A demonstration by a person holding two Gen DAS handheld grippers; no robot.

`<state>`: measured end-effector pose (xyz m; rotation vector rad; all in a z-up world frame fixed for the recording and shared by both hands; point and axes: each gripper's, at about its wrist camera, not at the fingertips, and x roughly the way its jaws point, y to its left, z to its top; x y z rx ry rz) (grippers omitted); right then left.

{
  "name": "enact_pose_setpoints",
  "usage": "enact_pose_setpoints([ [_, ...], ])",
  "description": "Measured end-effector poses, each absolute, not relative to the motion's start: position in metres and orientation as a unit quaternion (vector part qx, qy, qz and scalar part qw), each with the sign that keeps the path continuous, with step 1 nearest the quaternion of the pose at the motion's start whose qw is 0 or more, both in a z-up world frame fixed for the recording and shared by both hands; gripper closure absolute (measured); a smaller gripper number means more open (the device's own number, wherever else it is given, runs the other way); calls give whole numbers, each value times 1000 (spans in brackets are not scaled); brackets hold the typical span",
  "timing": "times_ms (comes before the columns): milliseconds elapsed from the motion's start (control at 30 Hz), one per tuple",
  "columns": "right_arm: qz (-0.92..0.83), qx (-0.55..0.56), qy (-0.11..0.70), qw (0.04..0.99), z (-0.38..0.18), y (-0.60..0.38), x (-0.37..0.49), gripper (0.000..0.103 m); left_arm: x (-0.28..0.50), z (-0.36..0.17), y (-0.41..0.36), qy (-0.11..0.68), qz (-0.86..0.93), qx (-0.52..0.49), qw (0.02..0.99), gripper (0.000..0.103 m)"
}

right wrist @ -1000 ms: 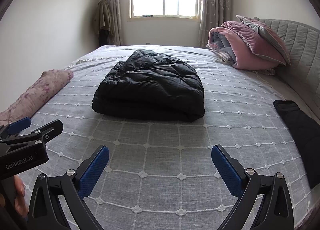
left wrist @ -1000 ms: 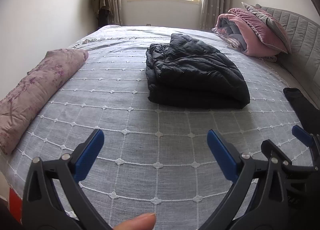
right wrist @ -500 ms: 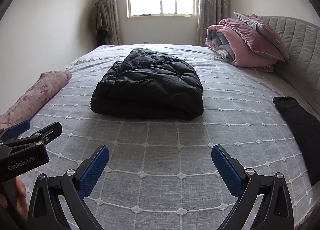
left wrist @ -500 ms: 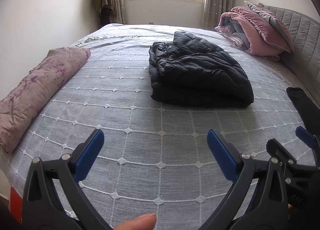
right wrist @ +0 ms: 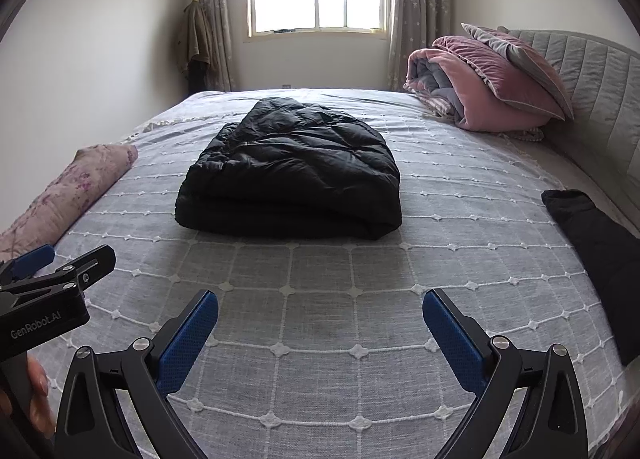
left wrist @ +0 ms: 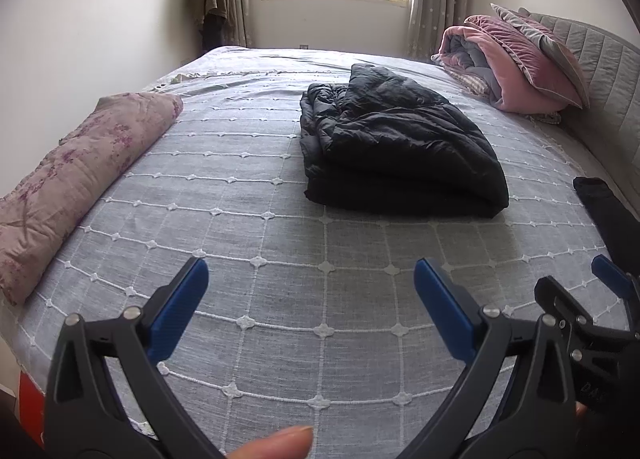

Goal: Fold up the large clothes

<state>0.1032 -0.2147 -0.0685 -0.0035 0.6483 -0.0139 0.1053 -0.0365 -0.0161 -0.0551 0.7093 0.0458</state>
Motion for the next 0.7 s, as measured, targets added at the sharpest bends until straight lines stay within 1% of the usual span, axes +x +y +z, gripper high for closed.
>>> enact_pose_setpoints([
  [700, -7, -1, 320, 948, -68, -214, 104, 0, 104, -17, -44, 349, 16, -20, 937, 1],
])
